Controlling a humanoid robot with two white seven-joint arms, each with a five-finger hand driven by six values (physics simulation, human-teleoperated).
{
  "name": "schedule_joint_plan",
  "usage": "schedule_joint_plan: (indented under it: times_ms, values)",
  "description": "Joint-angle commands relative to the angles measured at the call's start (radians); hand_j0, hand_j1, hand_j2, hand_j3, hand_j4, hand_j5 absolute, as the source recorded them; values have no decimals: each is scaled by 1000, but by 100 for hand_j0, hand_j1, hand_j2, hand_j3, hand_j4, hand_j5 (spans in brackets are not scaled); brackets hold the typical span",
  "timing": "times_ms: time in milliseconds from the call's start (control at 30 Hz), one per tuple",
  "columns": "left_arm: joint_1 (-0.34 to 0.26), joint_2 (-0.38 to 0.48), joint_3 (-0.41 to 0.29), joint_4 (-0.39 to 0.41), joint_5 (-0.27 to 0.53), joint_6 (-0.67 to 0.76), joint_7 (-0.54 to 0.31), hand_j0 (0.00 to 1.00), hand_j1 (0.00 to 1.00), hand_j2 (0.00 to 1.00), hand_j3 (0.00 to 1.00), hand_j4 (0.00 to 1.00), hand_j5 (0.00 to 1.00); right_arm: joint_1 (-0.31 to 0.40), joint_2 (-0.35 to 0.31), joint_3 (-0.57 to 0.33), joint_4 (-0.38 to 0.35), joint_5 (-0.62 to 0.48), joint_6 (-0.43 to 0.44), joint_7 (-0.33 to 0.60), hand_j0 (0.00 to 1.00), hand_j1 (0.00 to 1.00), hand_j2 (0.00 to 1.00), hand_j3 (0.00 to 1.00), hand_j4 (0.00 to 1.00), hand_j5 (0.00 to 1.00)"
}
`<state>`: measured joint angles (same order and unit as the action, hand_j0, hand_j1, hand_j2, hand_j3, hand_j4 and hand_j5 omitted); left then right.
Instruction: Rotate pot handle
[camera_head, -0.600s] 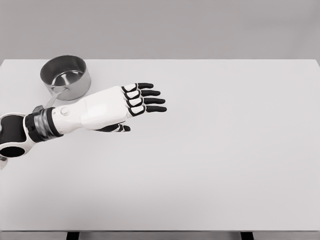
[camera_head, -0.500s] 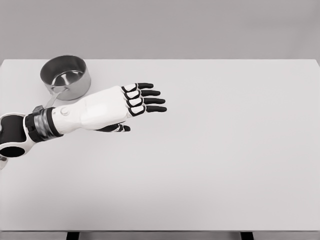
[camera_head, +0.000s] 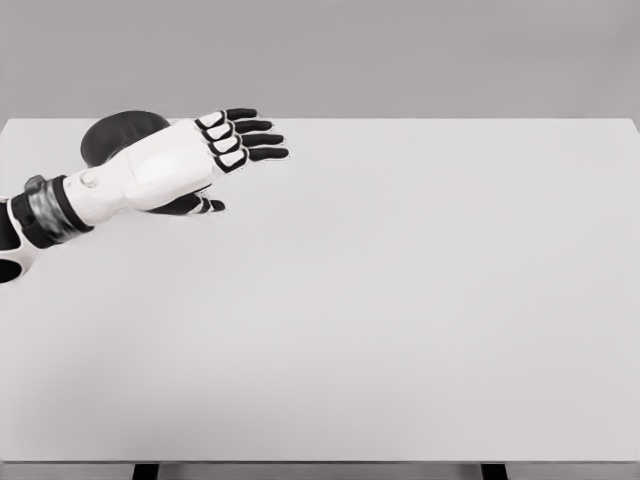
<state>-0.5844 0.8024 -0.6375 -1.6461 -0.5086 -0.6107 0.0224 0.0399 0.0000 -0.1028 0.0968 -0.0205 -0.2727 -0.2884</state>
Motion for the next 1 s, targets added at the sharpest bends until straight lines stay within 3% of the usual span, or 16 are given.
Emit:
schedule_joint_plan:
  times_ms: [0,133,267,400,567,967]
  values:
    - [0,-22,45,94,-17,0,5,100,100,100,100,100,100,0,0,0,0,-1,0,0,100,100,100,100,100,100]
    - [0,-77,47,215,-67,0,11,100,100,100,100,100,100,0,0,0,0,-1,0,0,100,100,100,100,100,100]
    - [-2,-157,47,256,-137,0,11,100,100,100,100,100,100,0,0,0,0,-1,0,0,100,100,100,100,100,100]
    - [-2,-157,47,258,-142,0,11,100,100,100,100,100,100,0,0,0,0,-1,0,0,100,100,100,100,100,100]
    - [2,-155,47,341,-156,0,13,100,100,100,100,100,100,0,0,0,0,-1,0,0,100,100,100,100,100,100]
    - [0,-149,50,416,-156,0,14,100,100,100,100,100,100,0,0,0,0,-1,0,0,100,100,100,100,100,100]
